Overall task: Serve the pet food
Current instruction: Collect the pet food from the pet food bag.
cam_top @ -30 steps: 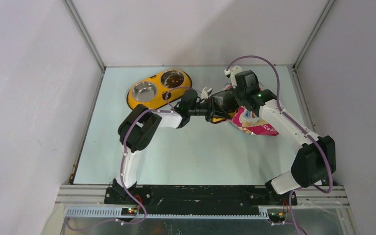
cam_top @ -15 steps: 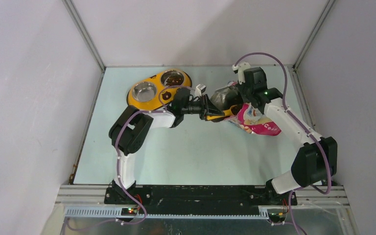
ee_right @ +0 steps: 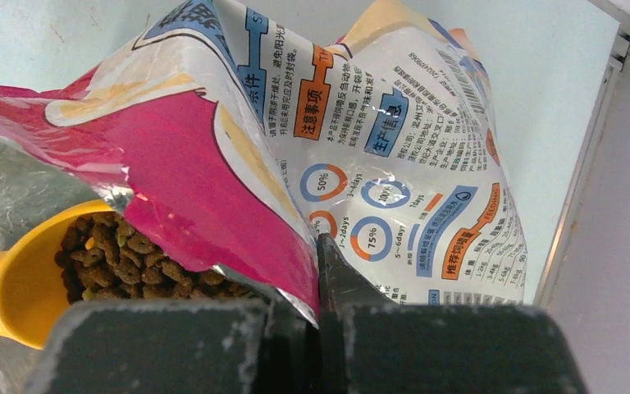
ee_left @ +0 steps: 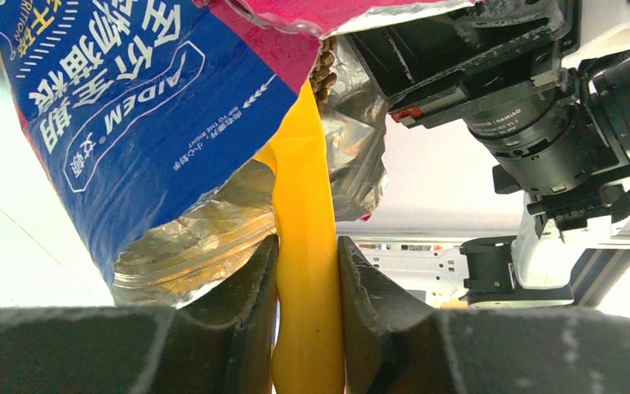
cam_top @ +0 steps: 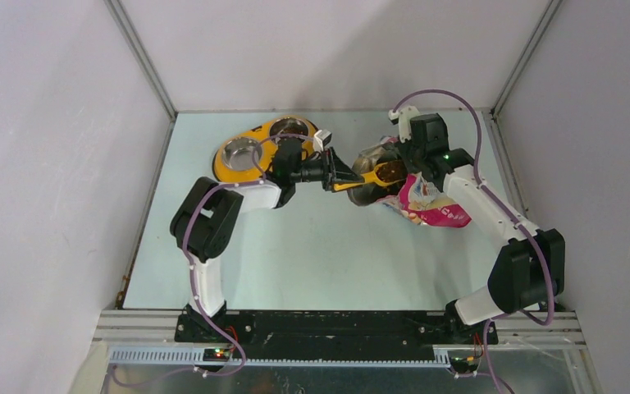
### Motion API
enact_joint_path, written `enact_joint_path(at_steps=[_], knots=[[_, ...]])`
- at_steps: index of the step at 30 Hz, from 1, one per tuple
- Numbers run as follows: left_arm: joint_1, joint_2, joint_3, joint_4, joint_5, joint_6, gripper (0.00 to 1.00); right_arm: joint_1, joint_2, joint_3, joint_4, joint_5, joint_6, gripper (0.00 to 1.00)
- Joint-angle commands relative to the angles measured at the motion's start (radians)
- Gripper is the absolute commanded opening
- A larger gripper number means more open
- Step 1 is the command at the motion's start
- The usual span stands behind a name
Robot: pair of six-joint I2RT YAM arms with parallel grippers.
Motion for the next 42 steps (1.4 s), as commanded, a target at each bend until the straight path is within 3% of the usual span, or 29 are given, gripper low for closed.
enact_joint_path(at_steps=[1,8,16,42], knots=[[0.020,-0.044,-0.009,0.124,0.031,-0.029,0.00,-0.007,-0.018,-0.016,0.060,-0.028,-0.030,0.00],[0.052,-0.008,-0.046,0.327,0.037,-0.167,0.00,-0.006,-0.021,-0.027,0.071,-0.043,-0.044,0.00],[0.046,0.032,-0.067,0.386,0.020,-0.194,0.00,0.059,-0.002,-0.027,0.074,-0.024,-0.067,0.00],[0.021,0.027,-0.078,0.291,-0.020,-0.119,0.00,0.231,0.135,-0.026,0.078,0.001,-0.087,0.00]])
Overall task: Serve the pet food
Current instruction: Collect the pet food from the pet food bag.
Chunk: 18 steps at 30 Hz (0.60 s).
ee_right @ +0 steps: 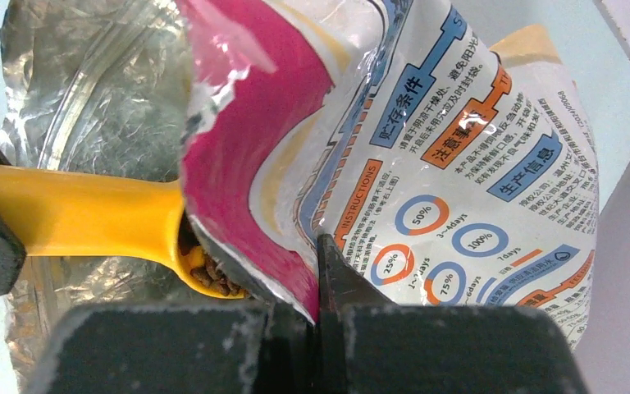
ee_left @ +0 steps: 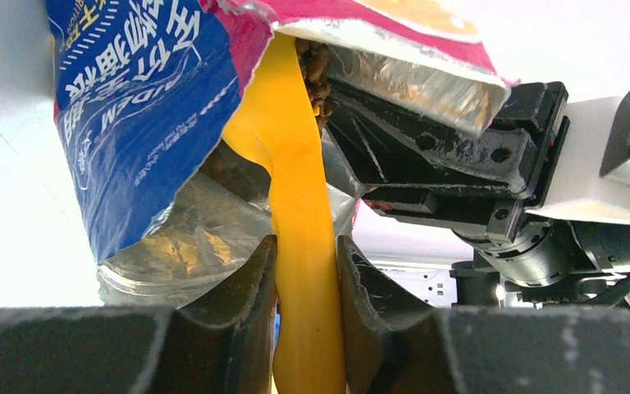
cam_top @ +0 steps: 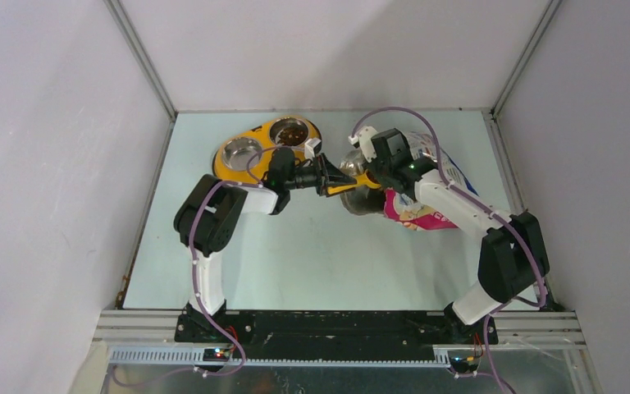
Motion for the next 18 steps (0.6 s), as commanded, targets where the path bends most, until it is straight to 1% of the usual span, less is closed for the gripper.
enact_joint_path(at_steps=[1,7,10,15,18], knots=[[-0.018,-0.026,0.014,0.110,0.007,0.017,0.00,0.031,0.044,-0.002,0.053,-0.051,0.009,0.00],[-0.017,-0.034,0.013,0.095,0.025,0.033,0.00,0.010,0.032,-0.002,0.065,-0.029,0.011,0.00],[-0.008,-0.057,0.008,0.027,0.036,0.088,0.00,-0.026,0.010,-0.002,0.065,-0.037,0.023,0.00],[0.009,-0.089,-0.019,-0.059,0.041,0.166,0.00,-0.109,-0.060,-0.002,0.057,-0.090,0.042,0.00],[0.012,-0.091,-0.025,-0.076,0.039,0.183,0.00,-0.124,-0.091,-0.002,0.049,-0.119,0.045,0.00]])
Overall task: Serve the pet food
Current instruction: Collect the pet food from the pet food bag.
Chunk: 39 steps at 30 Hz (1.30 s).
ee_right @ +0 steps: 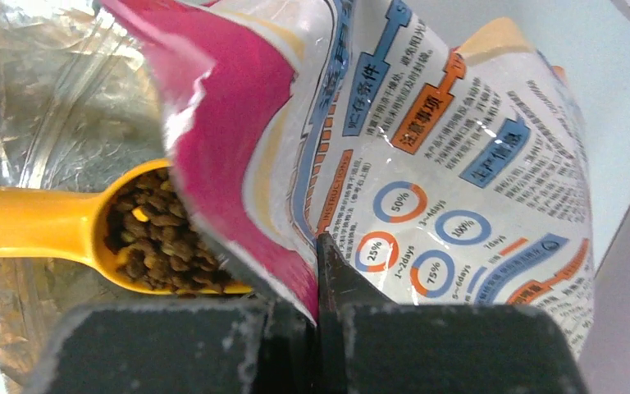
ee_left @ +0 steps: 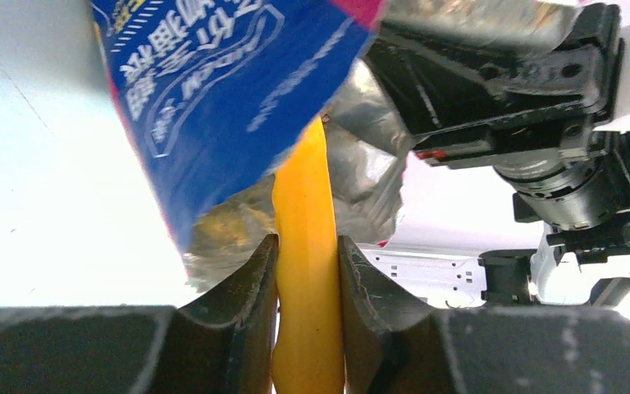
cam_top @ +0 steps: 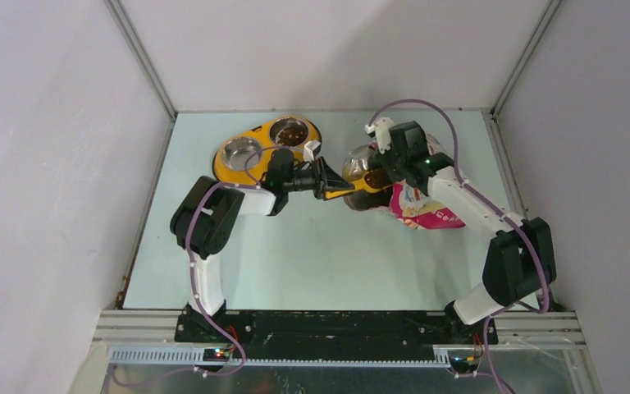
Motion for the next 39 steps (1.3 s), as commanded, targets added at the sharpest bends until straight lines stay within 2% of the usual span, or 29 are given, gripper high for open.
enact_joint_path(at_steps=[1,6,12,14,17,18,19,20,21,22,23,26,29,31,33,34,35,36,37,38,39], knots=[[0.007,-0.063,-0.002,0.008,0.025,0.068,0.00,-0.035,-0.078,-0.002,0.040,-0.036,0.015,0.00],[0.006,-0.054,0.008,0.004,0.011,0.068,0.00,-0.019,-0.065,-0.001,0.033,-0.045,0.014,0.00],[-0.008,-0.044,0.060,-0.170,-0.028,0.166,0.00,0.053,-0.013,-0.001,0.032,-0.016,-0.008,0.00],[-0.014,-0.030,0.061,-0.136,-0.016,0.136,0.00,0.082,0.008,-0.001,0.034,0.006,-0.017,0.00],[-0.019,0.013,0.045,0.134,0.018,-0.043,0.00,0.104,0.028,-0.002,0.041,0.022,-0.024,0.00],[-0.018,0.019,0.043,0.163,0.023,-0.065,0.00,0.103,0.030,-0.002,0.041,0.026,-0.024,0.00],[-0.014,0.013,0.049,0.116,0.016,-0.038,0.00,0.100,0.029,-0.002,0.042,0.029,-0.023,0.00],[-0.012,0.000,0.059,-0.102,-0.018,0.014,0.00,0.097,0.024,-0.001,0.043,0.031,-0.021,0.00],[-0.009,-0.028,0.095,-0.235,-0.040,0.182,0.00,0.088,0.018,-0.002,0.043,0.030,-0.020,0.00],[-0.009,-0.038,0.108,-0.371,-0.069,0.249,0.00,0.082,0.014,-0.001,0.042,0.025,-0.018,0.00],[-0.008,-0.043,0.104,-0.374,-0.068,0.287,0.00,0.073,0.007,-0.002,0.042,0.019,-0.015,0.00],[0.001,-0.033,0.056,-0.179,-0.030,0.153,0.00,0.055,-0.008,-0.002,0.039,0.009,-0.011,0.00],[0.002,-0.031,0.047,-0.108,-0.005,0.118,0.00,0.041,-0.022,-0.002,0.039,0.003,-0.009,0.00],[0.003,-0.015,0.043,0.051,0.021,0.014,0.00,0.029,-0.034,-0.002,0.036,-0.006,-0.004,0.00],[0.010,-0.025,0.055,0.006,0.001,0.036,0.00,0.015,-0.041,-0.002,0.034,-0.011,0.003,0.00],[0.015,-0.046,0.060,-0.088,-0.008,0.116,0.00,0.007,-0.042,-0.001,0.033,-0.012,0.003,0.00],[0.017,-0.053,0.068,-0.115,-0.006,0.140,0.00,0.002,-0.048,-0.001,0.033,-0.014,0.004,0.00],[0.022,-0.054,0.065,-0.087,0.003,0.122,0.00,-0.009,-0.049,-0.002,0.033,-0.015,0.006,0.00],[0.024,-0.050,0.047,-0.029,0.025,0.075,0.00,-0.015,-0.052,-0.002,0.033,-0.018,0.008,0.00],[0.031,-0.034,0.037,0.124,0.035,-0.036,0.00,-0.027,-0.055,-0.001,0.032,-0.021,0.011,0.00],[0.034,-0.026,0.027,0.186,0.060,-0.085,0.00,-0.035,-0.056,-0.002,0.032,-0.030,0.016,0.00]])
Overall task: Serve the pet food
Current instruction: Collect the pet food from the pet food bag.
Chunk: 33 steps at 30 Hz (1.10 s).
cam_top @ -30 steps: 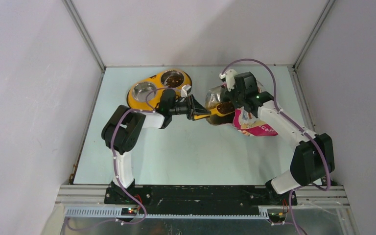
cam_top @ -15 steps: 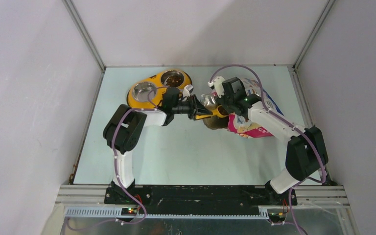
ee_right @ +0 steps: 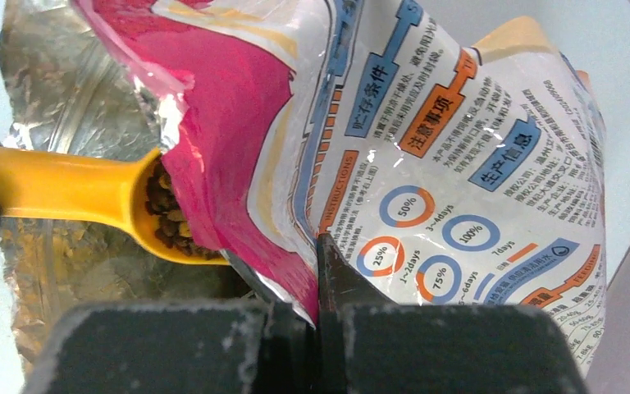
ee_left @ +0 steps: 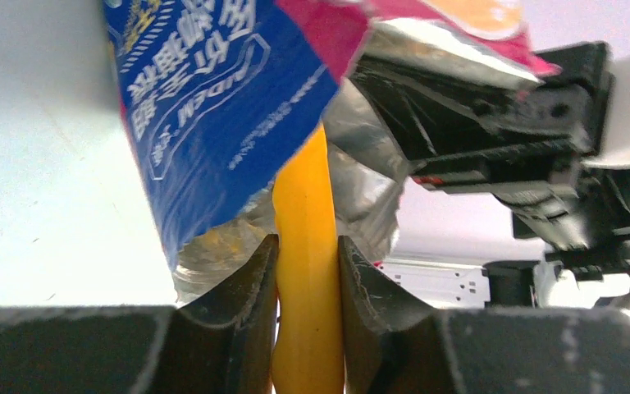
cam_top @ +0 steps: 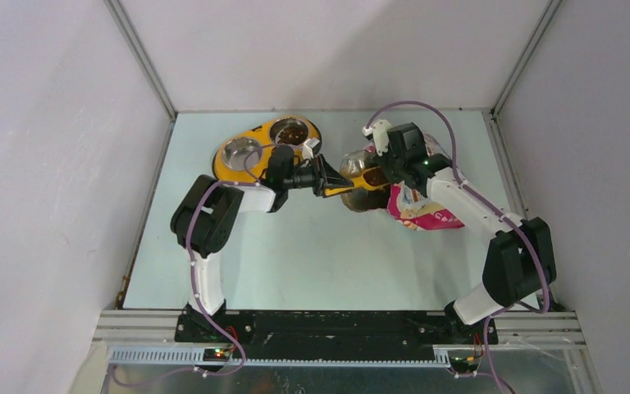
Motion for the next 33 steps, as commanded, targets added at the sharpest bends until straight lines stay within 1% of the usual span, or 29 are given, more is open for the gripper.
enact_joint_path(at_steps=[1,3,6,9,12,14,20,33], knots=[[0.026,-0.019,-0.011,0.383,0.083,-0.221,0.00,-0.055,-0.043,0.007,0.036,-0.009,0.018,0.00],[0.033,-0.016,-0.014,0.445,0.102,-0.261,0.00,-0.071,-0.041,0.007,0.034,-0.025,0.027,0.00],[0.037,-0.031,-0.029,0.451,0.110,-0.260,0.00,-0.082,-0.035,0.007,0.031,-0.042,0.033,0.00],[0.043,-0.054,-0.046,0.416,0.105,-0.226,0.00,-0.091,-0.040,0.007,0.034,-0.048,0.035,0.00],[0.048,-0.089,-0.063,0.304,0.100,-0.154,0.00,-0.103,-0.046,0.007,0.033,-0.058,0.039,0.00],[0.056,-0.100,-0.070,0.275,0.100,-0.111,0.00,-0.120,-0.049,0.007,0.032,-0.067,0.043,0.00],[0.075,-0.112,-0.078,0.281,0.122,-0.104,0.00,-0.150,-0.053,0.008,0.027,-0.090,0.051,0.00],[0.085,-0.149,-0.125,0.296,0.162,-0.083,0.00,-0.180,-0.041,0.007,0.036,-0.085,0.056,0.00]])
